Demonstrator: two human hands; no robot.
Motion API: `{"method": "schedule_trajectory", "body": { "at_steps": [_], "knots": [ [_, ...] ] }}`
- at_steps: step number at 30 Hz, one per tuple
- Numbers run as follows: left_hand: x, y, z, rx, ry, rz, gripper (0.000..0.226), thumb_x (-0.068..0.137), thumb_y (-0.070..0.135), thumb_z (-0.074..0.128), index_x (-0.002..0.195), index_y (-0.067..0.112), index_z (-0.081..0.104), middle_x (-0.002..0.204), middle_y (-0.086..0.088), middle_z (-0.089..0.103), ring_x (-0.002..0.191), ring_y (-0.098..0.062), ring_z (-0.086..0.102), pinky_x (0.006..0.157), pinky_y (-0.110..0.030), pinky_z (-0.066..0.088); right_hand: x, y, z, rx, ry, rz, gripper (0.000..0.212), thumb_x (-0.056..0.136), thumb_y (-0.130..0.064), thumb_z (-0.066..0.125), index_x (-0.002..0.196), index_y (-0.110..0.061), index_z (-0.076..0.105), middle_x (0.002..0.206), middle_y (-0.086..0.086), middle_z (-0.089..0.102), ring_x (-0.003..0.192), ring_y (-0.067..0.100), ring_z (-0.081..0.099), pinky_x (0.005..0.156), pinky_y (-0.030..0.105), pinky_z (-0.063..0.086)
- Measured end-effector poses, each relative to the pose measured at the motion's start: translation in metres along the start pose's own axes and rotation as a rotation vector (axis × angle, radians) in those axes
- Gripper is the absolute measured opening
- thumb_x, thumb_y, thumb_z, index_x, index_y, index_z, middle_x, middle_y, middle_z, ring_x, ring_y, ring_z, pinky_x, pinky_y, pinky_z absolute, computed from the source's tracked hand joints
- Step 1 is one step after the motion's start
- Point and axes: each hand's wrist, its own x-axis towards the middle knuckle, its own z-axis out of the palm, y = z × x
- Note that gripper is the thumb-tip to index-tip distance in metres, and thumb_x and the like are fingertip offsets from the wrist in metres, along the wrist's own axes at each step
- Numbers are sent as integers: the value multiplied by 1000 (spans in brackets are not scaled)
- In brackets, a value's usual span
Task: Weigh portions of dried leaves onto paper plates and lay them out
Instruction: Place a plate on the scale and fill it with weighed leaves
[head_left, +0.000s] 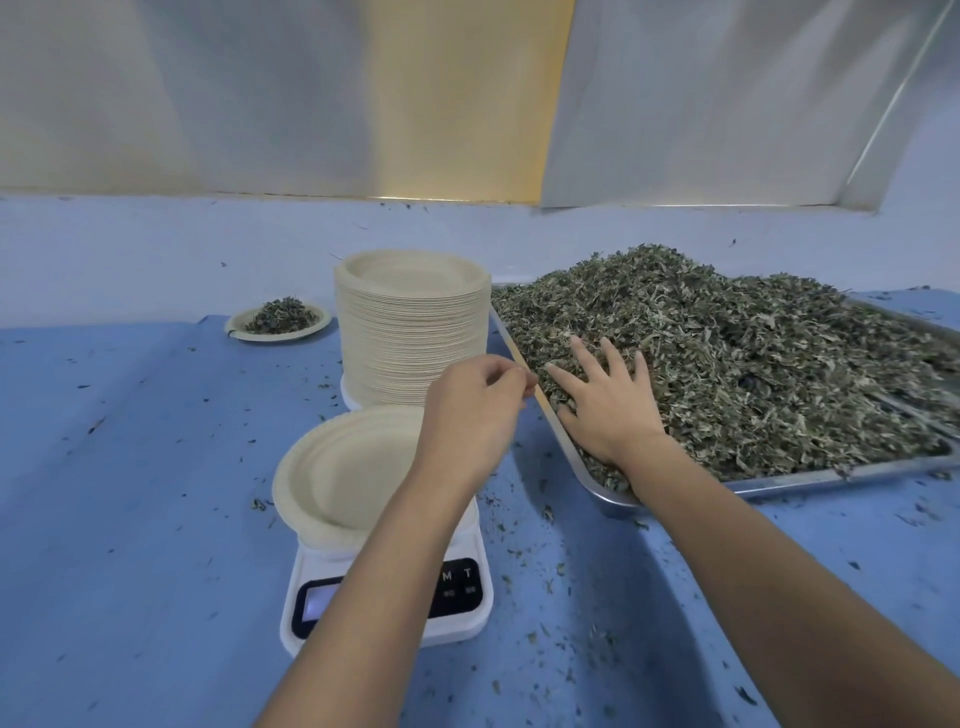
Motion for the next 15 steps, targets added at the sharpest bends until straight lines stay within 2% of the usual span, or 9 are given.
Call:
{"method": "schedule_trajectory", "body": {
  "at_steps": [2, 4, 6, 7, 9, 10, 13, 15],
  "knots": [
    [0, 1, -1, -33, -10, -11, 26, 92, 17, 50, 75, 26, 67, 84, 11, 70, 80, -3, 65, 69, -15, 44, 3, 1, 0, 30, -47, 33, 50, 99, -50, 27, 148, -40, 20, 161, 0, -2, 146, 34, 3, 114, 60, 6],
    [0, 0, -1, -43, -12, -13, 26, 93, 18, 49, 77, 25, 67, 85, 11, 70, 78, -1, 65, 65, -12, 42, 3, 0, -2, 53, -78, 76, 46, 99, -48, 31, 142, -33, 33, 158, 8, 15, 141, 36, 20, 111, 58, 17],
    [1, 0, 0, -42, -16, -12, 26, 93, 18, 49, 76, 26, 67, 85, 12, 69, 78, 0, 65, 62, -9, 41, 0, -3, -4, 37, 23, 77, 37, 97, -42, 39, 128, -24, 45, 140, 13, 38, 125, 35, 39, 101, 52, 34],
    [0, 0, 0, -39, -20, -12, 27, 93, 18, 49, 75, 27, 66, 85, 13, 69, 77, 1, 64, 61, -7, 40, -1, -4, -5, 41, 105, 77, 33, 95, -39, 43, 123, -22, 47, 131, 12, 42, 117, 34, 44, 93, 49, 39],
    [0, -1, 2, -35, -27, -15, 27, 94, 19, 49, 74, 28, 66, 84, 13, 69, 76, 2, 64, 58, -6, 40, -2, -3, -7, 60, 222, 81, 36, 91, -38, 49, 123, -22, 46, 127, 12, 42, 111, 33, 46, 86, 47, 41],
    [0, -1, 3, -34, -29, -17, 26, 94, 20, 49, 75, 28, 66, 84, 13, 69, 75, 2, 64, 57, -5, 41, -2, -2, -7, 49, 232, 78, 42, 90, -41, 51, 128, -25, 43, 133, 12, 38, 115, 34, 44, 88, 48, 41],
    [0, -2, 4, -31, -28, -15, 27, 93, 19, 49, 75, 28, 66, 83, 13, 69, 74, 3, 64, 56, -1, 41, -1, 1, -3, -3, 96, 52, 57, 92, -53, 42, 144, -36, 26, 156, 8, 16, 136, 36, 26, 105, 53, 30],
    [0, -3, 5, -28, -33, -17, 28, 93, 19, 49, 73, 29, 66, 84, 13, 69, 75, 2, 65, 55, 0, 40, 1, 0, 1, -10, -24, 40, 51, 95, -53, 37, 142, -36, 31, 158, 5, 14, 138, 37, 24, 108, 54, 27]
  ]
}}
